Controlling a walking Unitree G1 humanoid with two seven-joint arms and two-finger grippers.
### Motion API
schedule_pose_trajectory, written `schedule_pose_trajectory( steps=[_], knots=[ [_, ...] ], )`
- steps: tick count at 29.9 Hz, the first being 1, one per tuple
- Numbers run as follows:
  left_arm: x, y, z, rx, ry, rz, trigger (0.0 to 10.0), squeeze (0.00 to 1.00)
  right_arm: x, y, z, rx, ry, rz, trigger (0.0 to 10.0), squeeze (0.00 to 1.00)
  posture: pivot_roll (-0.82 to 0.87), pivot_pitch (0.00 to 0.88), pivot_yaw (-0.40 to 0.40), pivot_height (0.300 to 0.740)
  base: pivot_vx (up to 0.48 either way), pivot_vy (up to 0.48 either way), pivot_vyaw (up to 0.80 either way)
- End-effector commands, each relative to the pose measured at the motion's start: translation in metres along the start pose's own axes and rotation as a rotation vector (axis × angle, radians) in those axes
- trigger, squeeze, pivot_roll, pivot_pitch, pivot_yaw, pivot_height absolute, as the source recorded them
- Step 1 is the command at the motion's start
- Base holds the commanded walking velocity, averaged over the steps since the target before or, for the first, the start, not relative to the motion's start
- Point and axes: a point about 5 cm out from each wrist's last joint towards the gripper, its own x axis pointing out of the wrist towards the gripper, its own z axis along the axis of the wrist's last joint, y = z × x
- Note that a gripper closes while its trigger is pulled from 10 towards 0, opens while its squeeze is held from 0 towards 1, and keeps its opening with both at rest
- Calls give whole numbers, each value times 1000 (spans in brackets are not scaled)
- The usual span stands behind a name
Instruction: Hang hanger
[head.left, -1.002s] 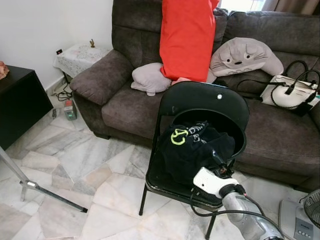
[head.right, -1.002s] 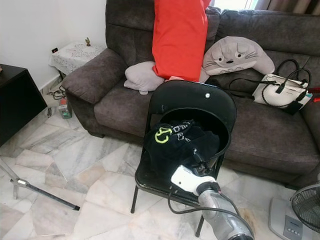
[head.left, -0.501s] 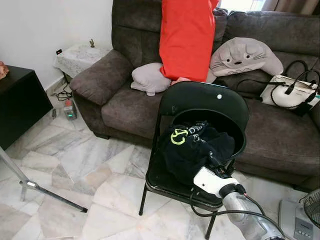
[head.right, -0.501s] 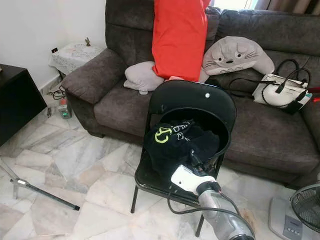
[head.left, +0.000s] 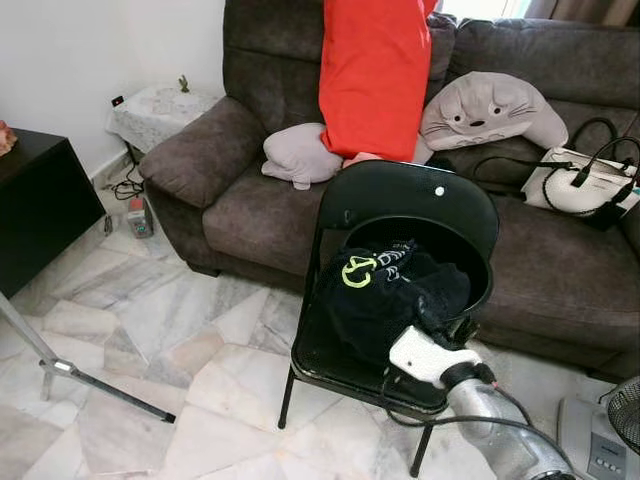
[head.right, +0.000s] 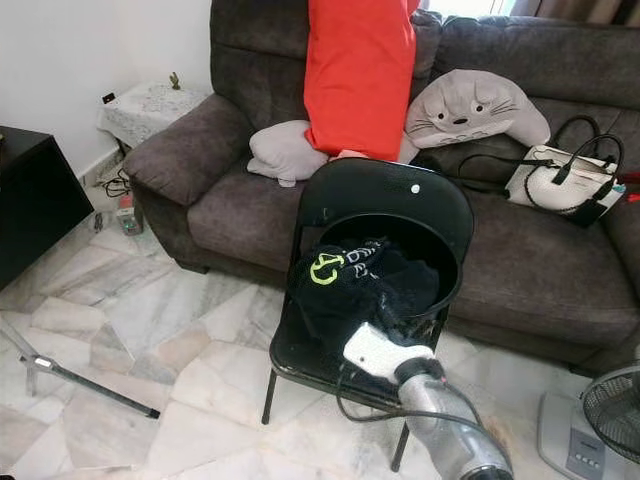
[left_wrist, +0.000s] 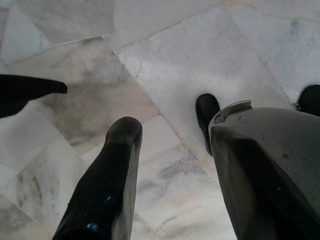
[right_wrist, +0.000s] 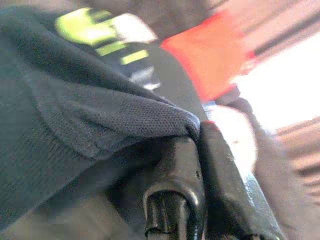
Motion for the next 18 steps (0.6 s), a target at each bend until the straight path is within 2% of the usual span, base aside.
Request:
schedule_pose_trajectory(
  steps=[1, 4, 7, 8, 9, 10, 13, 16, 18],
  knots=[
    [-2, 1, -7, -3, 25, -1, 10000, 0, 5, -24, 4, 37, -24, -102, 0, 0, -8, 99, -2, 740, 0, 0, 0],
    [-2, 1, -7, -3, 25, -1, 10000, 0, 5, -43, 8, 62, -49, -163, 0, 0, -11, 98, -3, 740, 0, 0, 0],
    [-2, 1, -7, -2, 25, -2, 10000, 0, 5, -47, 9, 66, -52, -172, 0, 0, -11, 98, -3, 740, 0, 0, 0],
    [-2, 1, -7, -2, 25, -3, 10000, 0, 5, -54, 9, 84, -48, -196, 0, 0, -13, 98, -3, 740, 0, 0, 0],
    [-2, 1, -7, -2, 25, -3, 10000, 0, 5, -54, 9, 84, -48, -196, 0, 0, -13, 98, -3, 740, 0, 0, 0],
    [-2, 1, -7, -2, 26, -5, 10000, 0, 5, -70, 11, 132, -50, -236, 0, 0, -20, 98, -2, 740, 0, 0, 0],
    [-2, 1, -7, -2, 26, -6, 10000, 0, 4, -77, 14, 140, -58, -249, 0, 0, -21, 97, -2, 740, 0, 0, 0],
    [-1, 1, -6, -2, 24, -7, 10000, 0, 4, -93, 19, 162, -70, -288, 0, 0, -22, 95, -2, 740, 0, 0, 0],
    [-1, 1, -6, -2, 24, -8, 10000, 0, 2, -99, 14, 178, -27, -302, 0, 0, -22, 94, -4, 740, 0, 0, 0]
  ],
)
